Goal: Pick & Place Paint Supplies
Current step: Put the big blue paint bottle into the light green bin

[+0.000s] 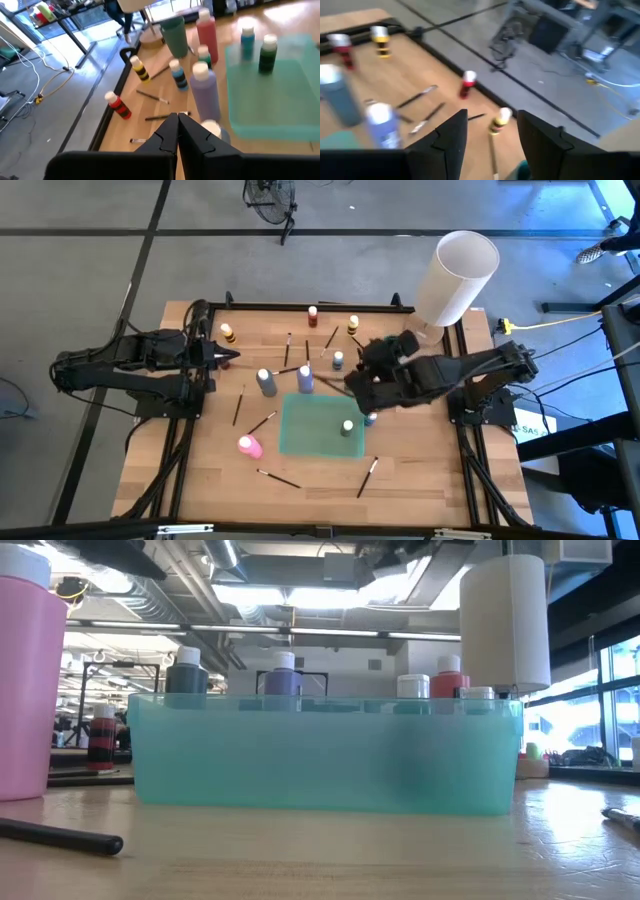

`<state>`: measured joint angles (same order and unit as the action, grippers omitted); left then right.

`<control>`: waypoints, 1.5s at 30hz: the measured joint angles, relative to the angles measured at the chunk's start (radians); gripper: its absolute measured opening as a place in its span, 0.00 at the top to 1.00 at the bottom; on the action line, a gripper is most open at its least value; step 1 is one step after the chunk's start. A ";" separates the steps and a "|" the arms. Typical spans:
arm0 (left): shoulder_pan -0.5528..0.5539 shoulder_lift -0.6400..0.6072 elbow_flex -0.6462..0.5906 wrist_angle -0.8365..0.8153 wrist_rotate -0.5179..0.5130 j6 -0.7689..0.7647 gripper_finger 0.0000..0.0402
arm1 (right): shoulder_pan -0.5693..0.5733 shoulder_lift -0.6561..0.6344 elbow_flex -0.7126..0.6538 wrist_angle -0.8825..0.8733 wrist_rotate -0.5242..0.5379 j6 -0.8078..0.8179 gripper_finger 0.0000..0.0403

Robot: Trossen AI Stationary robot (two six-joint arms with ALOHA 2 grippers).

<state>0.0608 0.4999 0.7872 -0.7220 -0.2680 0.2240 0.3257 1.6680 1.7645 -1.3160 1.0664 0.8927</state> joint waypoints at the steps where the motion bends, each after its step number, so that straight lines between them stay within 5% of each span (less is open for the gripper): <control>1: 0.000 0.000 0.000 0.008 0.000 0.002 0.99 | 0.023 0.000 0.005 0.006 -0.001 0.000 0.57; 12: 0.000 0.000 0.000 0.037 0.025 0.053 0.92 | 0.180 0.003 0.006 0.027 0.016 0.035 0.57; 21: 0.000 -0.003 -0.003 0.073 0.113 0.017 0.74 | 0.199 0.004 0.006 0.043 0.014 0.035 0.57; 24: 0.000 -0.005 -0.029 0.105 0.038 -0.081 0.68 | 0.199 0.004 -0.008 0.050 0.014 0.041 0.57; 30: 0.000 -0.005 -0.059 0.073 -0.089 -0.045 0.64 | 0.199 0.004 -0.038 0.076 0.014 0.042 0.57; 39: 0.000 0.006 -0.084 0.078 0.126 0.035 0.64 | 0.200 0.004 -0.081 0.094 0.014 0.042 0.57; 45: 0.000 0.013 -0.156 0.187 0.093 -0.057 0.64 | 0.201 0.004 -0.107 0.094 0.013 0.059 0.57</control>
<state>0.0611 0.5128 0.6315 -0.5350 -0.1753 0.1674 0.5271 1.6718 1.6574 -1.2219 1.0798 0.9519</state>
